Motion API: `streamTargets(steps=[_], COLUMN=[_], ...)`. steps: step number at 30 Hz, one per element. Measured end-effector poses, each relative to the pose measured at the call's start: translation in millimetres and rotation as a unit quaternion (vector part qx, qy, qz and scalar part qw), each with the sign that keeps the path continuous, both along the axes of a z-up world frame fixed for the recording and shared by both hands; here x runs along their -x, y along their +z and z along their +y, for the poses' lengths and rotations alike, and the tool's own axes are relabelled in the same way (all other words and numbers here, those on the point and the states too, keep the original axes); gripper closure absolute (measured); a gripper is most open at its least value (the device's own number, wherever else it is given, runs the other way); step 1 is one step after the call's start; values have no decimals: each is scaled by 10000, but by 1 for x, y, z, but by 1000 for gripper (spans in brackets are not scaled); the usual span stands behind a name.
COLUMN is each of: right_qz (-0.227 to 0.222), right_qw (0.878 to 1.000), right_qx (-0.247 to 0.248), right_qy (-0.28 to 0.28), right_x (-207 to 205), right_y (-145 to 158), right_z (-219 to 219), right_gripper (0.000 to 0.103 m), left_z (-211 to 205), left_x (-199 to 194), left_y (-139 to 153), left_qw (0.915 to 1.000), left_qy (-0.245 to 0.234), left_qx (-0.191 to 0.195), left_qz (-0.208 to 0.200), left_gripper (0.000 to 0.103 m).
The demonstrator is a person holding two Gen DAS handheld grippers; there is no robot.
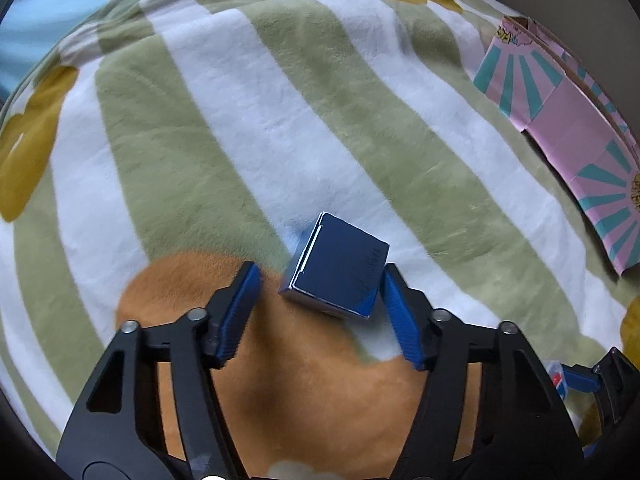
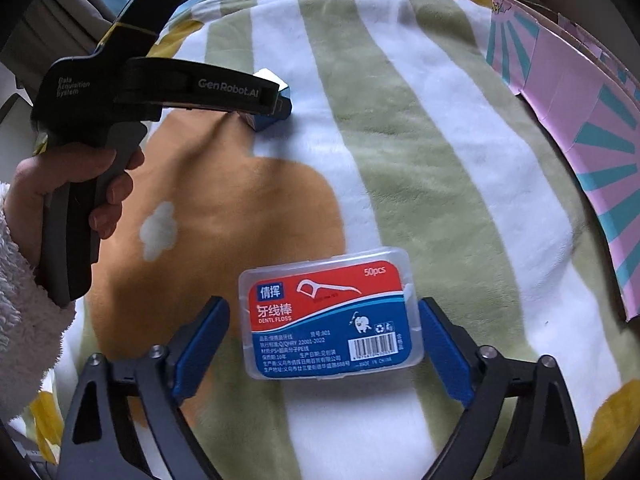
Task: Organize objects
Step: 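Grasp the blue cube with left gripper while right gripper grasps the clear floss box, then carry the blue cube and floss box over the cardboard box with both grippers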
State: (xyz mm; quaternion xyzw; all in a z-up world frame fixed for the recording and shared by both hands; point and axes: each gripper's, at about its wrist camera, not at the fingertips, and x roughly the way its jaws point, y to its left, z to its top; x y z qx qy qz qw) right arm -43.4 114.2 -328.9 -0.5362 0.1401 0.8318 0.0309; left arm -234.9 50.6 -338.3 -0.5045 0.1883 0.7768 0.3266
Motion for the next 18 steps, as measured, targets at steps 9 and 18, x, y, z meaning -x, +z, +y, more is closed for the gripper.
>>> streamTargets(steps=[9,18], right_qz=[39,112], right_qw=[10000,9999], right_qx=[-37,-79], right_qy=[-79,68], right_x=[1,0], right_y=[3,23], right_z=[7,16], right_gripper=[23,23], left_z=[7,5], left_x=[-3,-4], left_y=[3,26], left_qw=[9997,9996], left_qy=[-208,-109], left_qx=[22,-204], left_qz=[159,158], left_gripper=[61,64])
